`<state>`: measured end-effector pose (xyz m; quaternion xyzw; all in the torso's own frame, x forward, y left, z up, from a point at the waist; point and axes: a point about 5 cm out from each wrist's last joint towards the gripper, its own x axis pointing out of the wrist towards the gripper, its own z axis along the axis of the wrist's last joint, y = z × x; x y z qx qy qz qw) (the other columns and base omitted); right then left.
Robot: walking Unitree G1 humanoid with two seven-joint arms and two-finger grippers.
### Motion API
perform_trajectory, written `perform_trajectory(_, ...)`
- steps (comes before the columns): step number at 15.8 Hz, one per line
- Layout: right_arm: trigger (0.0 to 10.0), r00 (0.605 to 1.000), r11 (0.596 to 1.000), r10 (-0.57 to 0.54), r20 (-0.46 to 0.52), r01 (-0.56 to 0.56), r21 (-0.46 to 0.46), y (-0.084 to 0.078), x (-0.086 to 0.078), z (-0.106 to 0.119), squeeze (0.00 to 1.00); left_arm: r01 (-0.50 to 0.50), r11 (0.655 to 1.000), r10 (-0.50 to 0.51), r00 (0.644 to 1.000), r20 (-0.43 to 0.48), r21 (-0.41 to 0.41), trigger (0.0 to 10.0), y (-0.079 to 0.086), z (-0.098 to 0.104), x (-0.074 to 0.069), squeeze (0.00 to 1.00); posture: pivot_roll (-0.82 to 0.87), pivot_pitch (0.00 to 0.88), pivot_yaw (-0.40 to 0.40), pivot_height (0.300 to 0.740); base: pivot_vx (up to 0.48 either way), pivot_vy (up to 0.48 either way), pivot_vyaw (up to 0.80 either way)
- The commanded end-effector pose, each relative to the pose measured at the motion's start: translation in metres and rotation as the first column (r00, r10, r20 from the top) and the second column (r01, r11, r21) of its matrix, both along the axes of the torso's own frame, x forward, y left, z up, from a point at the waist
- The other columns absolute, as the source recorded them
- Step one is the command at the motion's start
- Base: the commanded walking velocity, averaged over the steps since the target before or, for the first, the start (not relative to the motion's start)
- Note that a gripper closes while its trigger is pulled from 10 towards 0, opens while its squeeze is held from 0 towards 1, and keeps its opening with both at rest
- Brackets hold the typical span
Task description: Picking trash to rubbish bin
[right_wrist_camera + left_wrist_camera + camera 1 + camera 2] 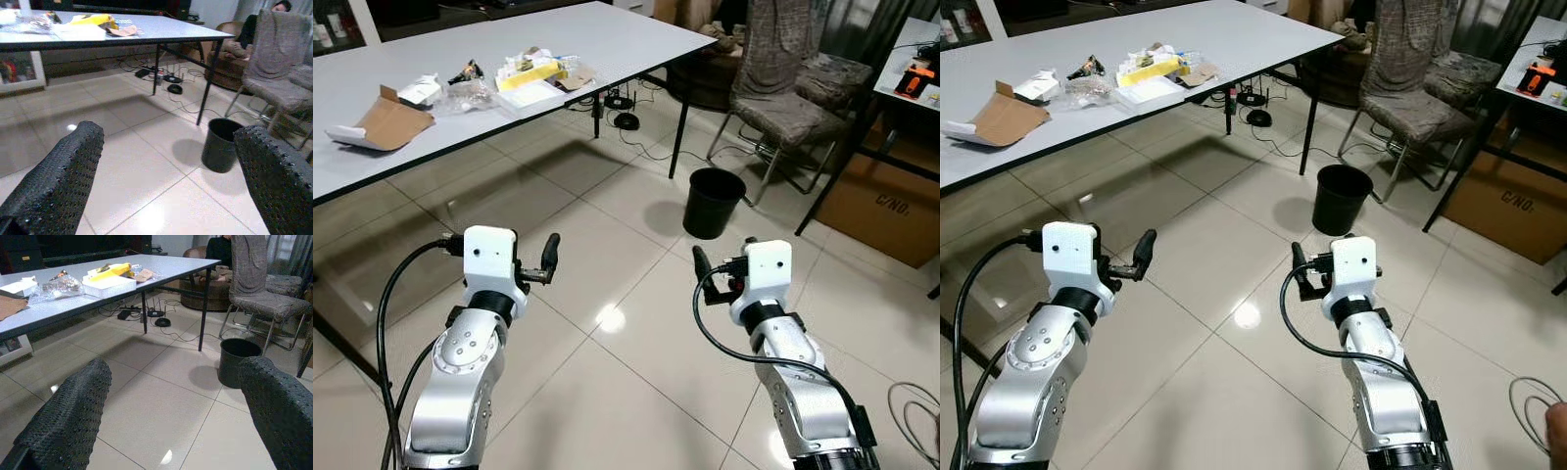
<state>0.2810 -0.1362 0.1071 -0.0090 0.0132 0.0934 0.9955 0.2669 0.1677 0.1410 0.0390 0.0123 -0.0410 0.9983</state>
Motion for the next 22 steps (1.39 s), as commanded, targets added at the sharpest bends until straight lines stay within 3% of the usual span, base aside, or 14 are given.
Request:
perform_trajectory(1,10.0,1.0,1.0,0.005,0.004,-0.005,0.02,-0.001,-0.001,0.003,1.0,0.007,1.0,-0.007,1.0,0.023,-0.008,10.0,-0.001,0.004,-0.002,1.0,-0.01,0.0,-0.071,0.74,0.0,0.0,0.0)
perform_trajectory(4,10.0,0.999,0.998,-0.032,-0.018,0.033,0.062,-0.006,-0.001,0.002,1.0,-0.018,1.0,0.018,1.0,0.014,-0.014,10.0,0.003,0.002,-0.004,1.0,0.0,0.0,-0.074,0.74,0.0,0.0,0.0)
perform_trajectory(9,10.0,1.0,0.993,0.016,-0.018,-0.014,0.118,0.001,0.0,0.009,1.0,-0.035,0.999,0.035,0.999,-0.017,-0.014,10.0,0.007,0.001,-0.004,1.0,0.0,0.0,-0.075,0.74,0.0,0.0,0.0)
perform_trajectory(11,10.0,1.0,1.0,-0.007,-0.007,0.007,0.023,0.001,0.003,0.009,1.0,-0.011,1.0,0.01,0.999,0.038,0.024,10.0,0.001,0.007,-0.002,1.0,0.0,0.0,-0.072,0.74,0.0,0.0,0.0)
perform_trajectory(12,10.0,1.0,0.999,-0.016,0.003,0.017,-0.046,0.0,0.005,0.009,0.99,-0.019,1.0,0.019,0.999,0.04,0.003,10.0,0.0,0.008,-0.002,1.0,0.0,0.0,-0.07,0.74,0.0,0.0,0.0)
perform_trajectory(13,10.0,1.0,0.996,-0.031,-0.001,0.031,-0.087,-0.001,0.005,0.007,0.0,-0.033,0.999,0.034,0.999,0.03,-0.01,10.0,0.0,0.009,0.0,0.88,0.0,0.0,-0.068,0.74,0.0,0.0,0.0)
perform_trajectory(14,10.0,1.0,0.996,-0.029,-0.008,0.028,-0.083,0.0,0.005,0.005,0.0,-0.034,0.999,0.033,0.998,0.044,0.014,10.0,0.0,0.011,0.001,0.0,0.0,0.0,-0.063,0.74,0.0,0.0,0.0)
perform_trajectory(18,10.0,0.999,0.996,-0.038,-0.007,0.037,-0.083,-0.001,0.002,0.006,0.0,-0.055,0.997,0.051,0.997,0.066,0.058,10.0,-0.001,0.007,0.003,0.0,-0.01,0.0,-0.059,0.74,0.0,0.0,0.0)
perform_trajectory(22,10.0,0.996,0.995,-0.087,-0.035,0.088,0.043,-0.009,0.001,0.007,0.0,-0.068,0.996,0.067,0.997,0.025,0.063,10.0,-0.001,0.003,0.002,0.0,-0.01,0.0,-0.061,0.74,0.0,0.0,0.0)
